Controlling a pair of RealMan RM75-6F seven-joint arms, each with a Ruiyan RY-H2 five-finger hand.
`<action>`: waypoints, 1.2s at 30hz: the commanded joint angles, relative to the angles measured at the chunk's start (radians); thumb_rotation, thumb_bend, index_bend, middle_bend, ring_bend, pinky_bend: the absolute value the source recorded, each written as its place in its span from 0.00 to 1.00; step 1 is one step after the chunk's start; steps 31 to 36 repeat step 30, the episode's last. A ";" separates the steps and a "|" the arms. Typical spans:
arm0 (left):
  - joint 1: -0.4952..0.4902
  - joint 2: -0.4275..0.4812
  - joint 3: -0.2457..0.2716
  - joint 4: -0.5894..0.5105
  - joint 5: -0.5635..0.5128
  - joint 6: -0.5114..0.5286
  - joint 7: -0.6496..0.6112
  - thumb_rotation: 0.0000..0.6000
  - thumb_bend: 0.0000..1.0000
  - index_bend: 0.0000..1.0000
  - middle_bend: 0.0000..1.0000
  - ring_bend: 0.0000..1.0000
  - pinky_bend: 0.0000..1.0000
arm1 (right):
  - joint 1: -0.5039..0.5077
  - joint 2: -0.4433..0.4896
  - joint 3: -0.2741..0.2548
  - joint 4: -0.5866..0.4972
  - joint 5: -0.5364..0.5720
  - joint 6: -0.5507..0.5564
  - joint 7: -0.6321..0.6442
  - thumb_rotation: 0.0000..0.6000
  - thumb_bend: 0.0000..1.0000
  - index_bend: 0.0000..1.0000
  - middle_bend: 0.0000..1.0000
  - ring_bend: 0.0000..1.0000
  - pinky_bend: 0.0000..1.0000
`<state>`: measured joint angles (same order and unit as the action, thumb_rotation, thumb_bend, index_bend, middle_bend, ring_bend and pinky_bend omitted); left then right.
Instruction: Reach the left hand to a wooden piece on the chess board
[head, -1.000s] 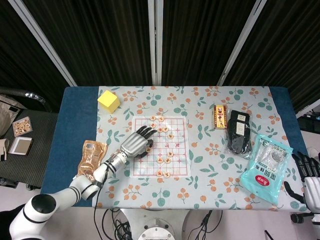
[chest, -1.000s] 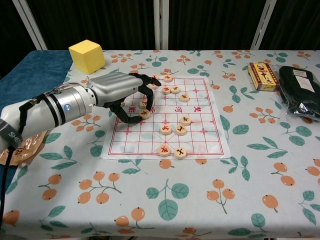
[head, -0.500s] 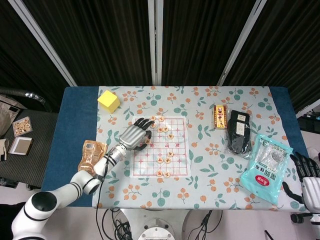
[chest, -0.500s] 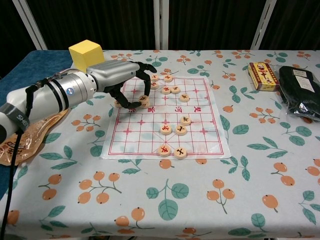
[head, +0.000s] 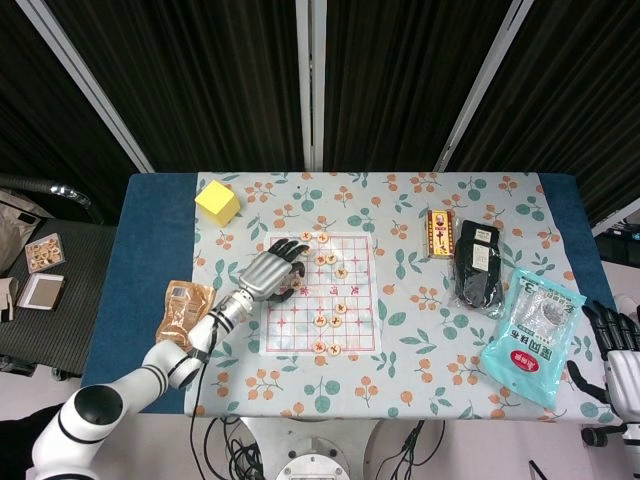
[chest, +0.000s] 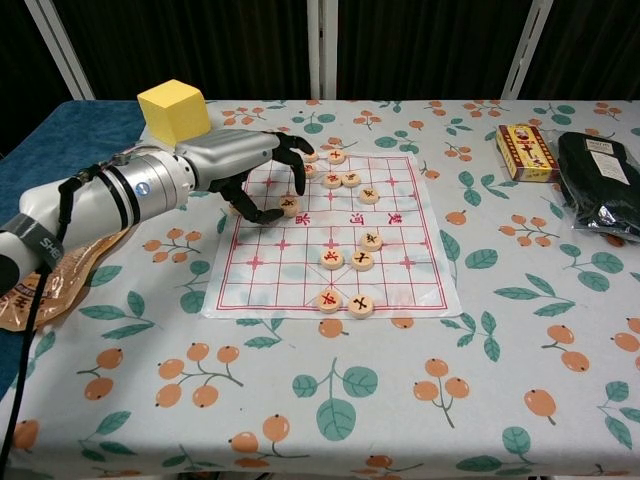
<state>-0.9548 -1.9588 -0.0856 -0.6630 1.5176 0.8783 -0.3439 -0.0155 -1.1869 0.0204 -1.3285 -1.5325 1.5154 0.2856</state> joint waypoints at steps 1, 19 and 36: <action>-0.003 -0.006 0.000 0.014 0.004 0.013 -0.018 1.00 0.32 0.22 0.05 0.00 0.03 | 0.000 -0.001 0.001 -0.001 0.002 -0.002 -0.004 1.00 0.25 0.00 0.00 0.00 0.00; 0.466 0.413 0.071 -0.622 -0.134 0.486 0.416 1.00 0.22 0.12 0.05 0.00 0.03 | 0.004 -0.008 -0.004 -0.028 -0.027 0.019 -0.049 1.00 0.22 0.00 0.00 0.00 0.00; 0.838 0.547 0.217 -0.690 -0.132 0.789 0.339 1.00 0.12 0.11 0.05 0.00 0.03 | 0.000 -0.079 -0.015 -0.013 -0.024 0.013 -0.192 1.00 0.17 0.00 0.00 0.00 0.00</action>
